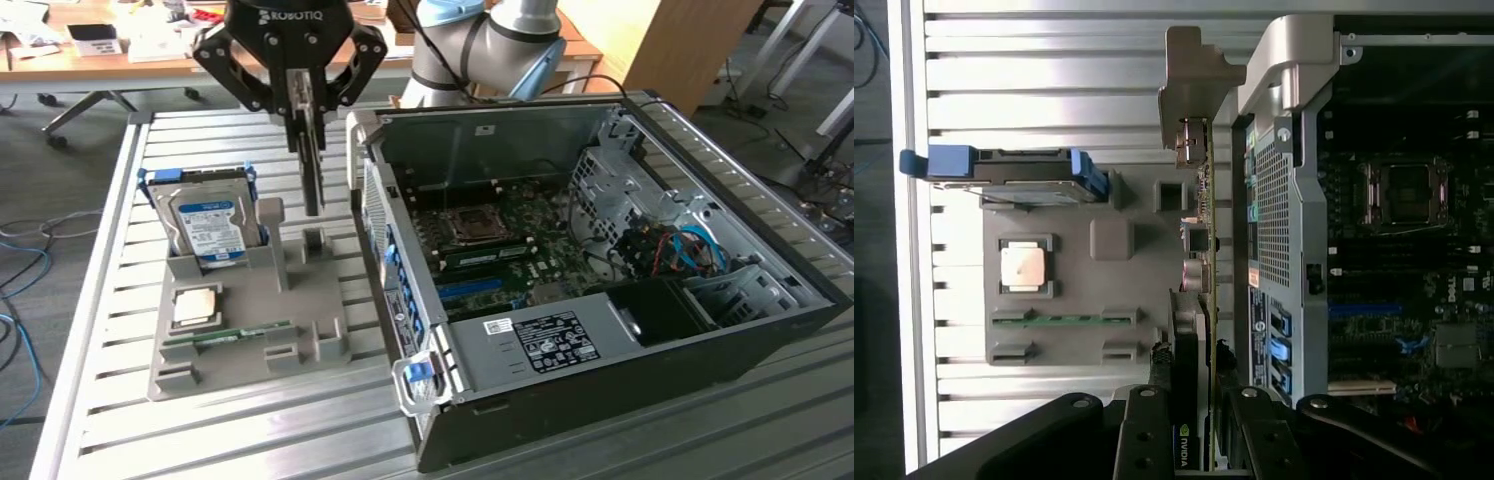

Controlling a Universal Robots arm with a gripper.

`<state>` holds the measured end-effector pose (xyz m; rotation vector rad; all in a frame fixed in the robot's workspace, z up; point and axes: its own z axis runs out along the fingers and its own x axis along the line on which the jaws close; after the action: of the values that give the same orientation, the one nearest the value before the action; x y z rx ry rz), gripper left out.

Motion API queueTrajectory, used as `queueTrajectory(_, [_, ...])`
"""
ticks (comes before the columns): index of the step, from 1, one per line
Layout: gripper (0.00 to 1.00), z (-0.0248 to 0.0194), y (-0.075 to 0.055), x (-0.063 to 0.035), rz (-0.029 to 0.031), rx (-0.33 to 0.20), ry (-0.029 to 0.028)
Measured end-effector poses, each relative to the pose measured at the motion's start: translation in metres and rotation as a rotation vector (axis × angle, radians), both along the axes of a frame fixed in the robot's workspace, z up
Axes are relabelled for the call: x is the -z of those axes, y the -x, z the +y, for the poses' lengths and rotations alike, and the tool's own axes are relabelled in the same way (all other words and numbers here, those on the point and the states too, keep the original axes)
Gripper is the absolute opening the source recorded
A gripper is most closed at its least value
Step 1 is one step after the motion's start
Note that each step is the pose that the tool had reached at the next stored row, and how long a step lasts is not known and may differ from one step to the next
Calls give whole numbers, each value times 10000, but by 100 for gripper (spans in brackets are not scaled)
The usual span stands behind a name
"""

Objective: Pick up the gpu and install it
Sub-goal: 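Pick up the gpu and move the gpu toward the slot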

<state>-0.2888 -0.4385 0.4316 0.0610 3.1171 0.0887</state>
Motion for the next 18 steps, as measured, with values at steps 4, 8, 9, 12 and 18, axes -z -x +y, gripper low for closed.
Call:
queueTrajectory(4, [27, 0, 0, -28, -1, 0, -1])
queueTrajectory(8, [27, 0, 0, -29, 0, -1, 1])
queueTrajectory(9, [27, 0, -2, -29, 1, -1, 1])
queueTrajectory(12, [27, 0, -16, -29, 1, -3, 0])
queueTrajectory(18, [27, 0, -63, -29, 0, 0, -7])
